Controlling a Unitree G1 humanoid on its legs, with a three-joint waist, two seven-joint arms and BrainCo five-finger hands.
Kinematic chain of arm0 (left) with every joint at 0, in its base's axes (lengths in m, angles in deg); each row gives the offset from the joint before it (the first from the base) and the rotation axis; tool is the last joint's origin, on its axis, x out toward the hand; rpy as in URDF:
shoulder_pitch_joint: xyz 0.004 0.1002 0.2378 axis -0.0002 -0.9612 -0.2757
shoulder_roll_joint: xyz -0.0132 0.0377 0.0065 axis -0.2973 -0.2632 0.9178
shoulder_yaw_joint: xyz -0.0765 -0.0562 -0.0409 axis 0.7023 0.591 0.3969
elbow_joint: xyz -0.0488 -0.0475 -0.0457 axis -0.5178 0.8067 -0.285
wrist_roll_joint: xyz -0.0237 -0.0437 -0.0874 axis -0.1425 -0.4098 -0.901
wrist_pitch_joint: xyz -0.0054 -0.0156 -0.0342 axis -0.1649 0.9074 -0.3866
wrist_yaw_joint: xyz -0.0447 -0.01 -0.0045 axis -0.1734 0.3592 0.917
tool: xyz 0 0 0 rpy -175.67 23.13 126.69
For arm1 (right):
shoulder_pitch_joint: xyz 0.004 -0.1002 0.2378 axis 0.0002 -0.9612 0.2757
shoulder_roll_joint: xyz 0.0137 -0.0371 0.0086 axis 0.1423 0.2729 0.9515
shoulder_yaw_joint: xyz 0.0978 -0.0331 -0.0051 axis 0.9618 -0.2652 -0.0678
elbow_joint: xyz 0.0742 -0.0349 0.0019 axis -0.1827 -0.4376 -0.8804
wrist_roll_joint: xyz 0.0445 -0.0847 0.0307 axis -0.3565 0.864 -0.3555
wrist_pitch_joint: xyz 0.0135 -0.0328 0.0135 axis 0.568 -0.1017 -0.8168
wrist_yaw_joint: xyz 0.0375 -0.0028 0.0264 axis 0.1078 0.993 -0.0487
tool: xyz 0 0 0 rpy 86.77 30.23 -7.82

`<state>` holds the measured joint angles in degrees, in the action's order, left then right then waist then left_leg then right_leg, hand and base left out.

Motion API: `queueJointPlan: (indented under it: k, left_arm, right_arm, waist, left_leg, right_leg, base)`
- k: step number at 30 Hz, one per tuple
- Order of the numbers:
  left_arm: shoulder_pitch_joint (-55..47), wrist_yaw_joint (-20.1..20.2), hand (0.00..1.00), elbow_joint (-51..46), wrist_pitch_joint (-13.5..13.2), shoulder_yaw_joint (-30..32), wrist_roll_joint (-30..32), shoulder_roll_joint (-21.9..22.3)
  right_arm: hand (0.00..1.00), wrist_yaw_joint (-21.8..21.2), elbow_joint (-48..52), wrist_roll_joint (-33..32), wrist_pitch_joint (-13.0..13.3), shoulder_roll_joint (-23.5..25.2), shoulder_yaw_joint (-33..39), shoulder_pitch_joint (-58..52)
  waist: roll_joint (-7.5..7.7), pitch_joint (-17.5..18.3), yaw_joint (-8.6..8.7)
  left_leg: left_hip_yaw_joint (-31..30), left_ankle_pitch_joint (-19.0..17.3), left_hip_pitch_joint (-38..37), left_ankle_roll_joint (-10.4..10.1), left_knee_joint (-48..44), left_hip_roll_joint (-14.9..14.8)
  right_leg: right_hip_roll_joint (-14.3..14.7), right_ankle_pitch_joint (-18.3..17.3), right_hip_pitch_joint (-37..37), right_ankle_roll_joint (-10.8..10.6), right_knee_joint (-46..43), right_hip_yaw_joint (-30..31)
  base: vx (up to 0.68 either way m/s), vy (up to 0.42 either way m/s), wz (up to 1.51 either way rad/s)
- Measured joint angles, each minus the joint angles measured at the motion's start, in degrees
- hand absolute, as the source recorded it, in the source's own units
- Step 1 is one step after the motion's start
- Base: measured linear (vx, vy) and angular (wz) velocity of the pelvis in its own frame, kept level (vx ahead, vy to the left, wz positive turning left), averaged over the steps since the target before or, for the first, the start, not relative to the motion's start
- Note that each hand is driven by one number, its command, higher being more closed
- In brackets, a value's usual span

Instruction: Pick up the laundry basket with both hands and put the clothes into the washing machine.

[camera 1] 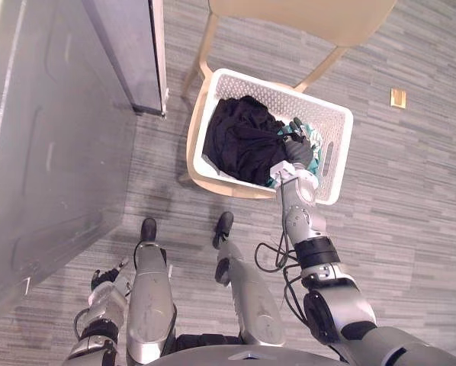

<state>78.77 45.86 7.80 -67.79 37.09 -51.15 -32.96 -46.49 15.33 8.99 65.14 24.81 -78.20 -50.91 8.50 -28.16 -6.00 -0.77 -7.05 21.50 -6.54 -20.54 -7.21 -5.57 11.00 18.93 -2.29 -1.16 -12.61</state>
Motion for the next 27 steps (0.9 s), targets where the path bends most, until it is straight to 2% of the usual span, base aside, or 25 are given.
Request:
queueJointPlan:
  k: [5,16,21,27]
  left_arm:
    - [-2.7,0.7,0.00,0.1,1.4,0.7,0.1,0.8]
    - [-3.4,1.4,0.00,0.2,2.3,3.5,2.5,1.9]
    - [-3.6,1.5,0.00,0.4,2.4,3.9,2.4,2.7]
    - [-5.9,1.8,0.00,1.2,2.7,5.8,2.2,3.6]
  right_arm:
    - [1.00,-1.5,2.4,-0.6,-0.2,0.2,0.0,-3.3]
    - [1.00,-3.5,6.2,-1.4,-1.2,1.9,1.5,-6.7]
    - [1.00,-3.6,8.2,-6.8,-0.8,2.4,2.3,-8.1]
    - [1.00,-3.7,10.7,-12.2,1.3,3.4,2.4,-8.0]
  waist:
    - [-1.06,0.5,-0.26]
    - [-1.05,2.3,-0.05]
    - [-0.91,5.7,-0.15]
    - [-0.82,10.0,-0.14]
  left_leg:
    - [0.6,2.2,-4.1,0.1,4.5,0.8]
    - [1.0,3.2,-6.3,-0.2,7.2,0.7]
    - [1.3,3.3,-8.5,-0.2,8.9,0.7]
    - [1.8,3.4,-11.8,-0.2,10.9,0.6]
  right_leg:
    - [-1.0,-0.9,-2.0,-0.2,-0.1,-0.6]
    - [-0.9,-0.1,-3.3,-0.4,0.9,-0.6]
    - [-0.8,0.0,-5.3,-0.7,2.3,-0.6]
    - [-0.7,-0.9,-7.7,-1.3,2.9,-0.5]
  base:
    - [0.00,-0.005,0.09]
    - [0.02,0.008,-0.01]
    - [0.04,0.020,-0.01]
    - [0.05,0.016,-0.01]
